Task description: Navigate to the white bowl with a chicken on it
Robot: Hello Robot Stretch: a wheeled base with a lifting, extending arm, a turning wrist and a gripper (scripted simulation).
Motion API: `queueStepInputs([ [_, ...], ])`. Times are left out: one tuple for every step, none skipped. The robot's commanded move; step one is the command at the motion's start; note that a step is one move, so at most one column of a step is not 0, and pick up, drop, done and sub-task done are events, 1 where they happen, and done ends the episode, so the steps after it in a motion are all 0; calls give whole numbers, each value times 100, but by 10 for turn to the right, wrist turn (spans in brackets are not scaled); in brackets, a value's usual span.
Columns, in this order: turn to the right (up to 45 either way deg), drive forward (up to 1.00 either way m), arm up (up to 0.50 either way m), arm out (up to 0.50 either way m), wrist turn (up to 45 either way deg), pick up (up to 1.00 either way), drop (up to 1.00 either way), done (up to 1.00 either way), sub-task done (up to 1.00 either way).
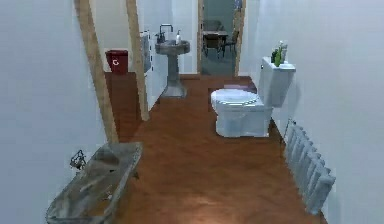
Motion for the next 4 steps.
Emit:
queueStepInputs([
  [0, 20, 0, 0, 0, 0, 0, 0, 0],
  [0, 100, 0, 0, 0, 0, 0, 0, 0],
  [0, 55, 0, 0, 0, 0, 0, 0, 0],
  [-390, 0, 0, 0, 0, 0, 0, 0, 0],
])
